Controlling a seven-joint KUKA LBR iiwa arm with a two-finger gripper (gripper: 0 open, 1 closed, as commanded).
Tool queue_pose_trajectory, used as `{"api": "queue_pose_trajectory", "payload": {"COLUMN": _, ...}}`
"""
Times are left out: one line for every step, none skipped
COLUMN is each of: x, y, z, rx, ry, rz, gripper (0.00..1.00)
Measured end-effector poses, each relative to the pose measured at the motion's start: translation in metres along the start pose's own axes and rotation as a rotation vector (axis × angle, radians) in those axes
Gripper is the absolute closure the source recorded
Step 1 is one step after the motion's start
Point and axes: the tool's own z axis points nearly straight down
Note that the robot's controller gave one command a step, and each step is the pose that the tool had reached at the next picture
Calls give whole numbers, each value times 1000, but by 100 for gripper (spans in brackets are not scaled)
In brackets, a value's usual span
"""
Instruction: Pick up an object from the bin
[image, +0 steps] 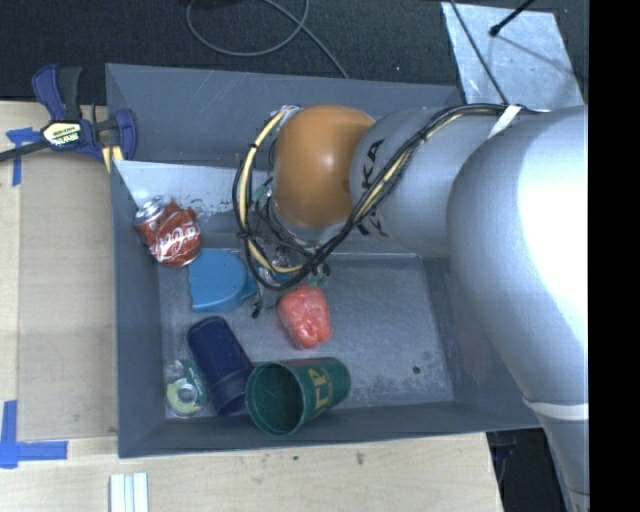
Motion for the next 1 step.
{"api": "queue_pose_trajectory", "payload": {"x": 7, "y": 3, "z": -48, "rx": -1, "ry": 7, "rz": -15, "gripper": 100}}
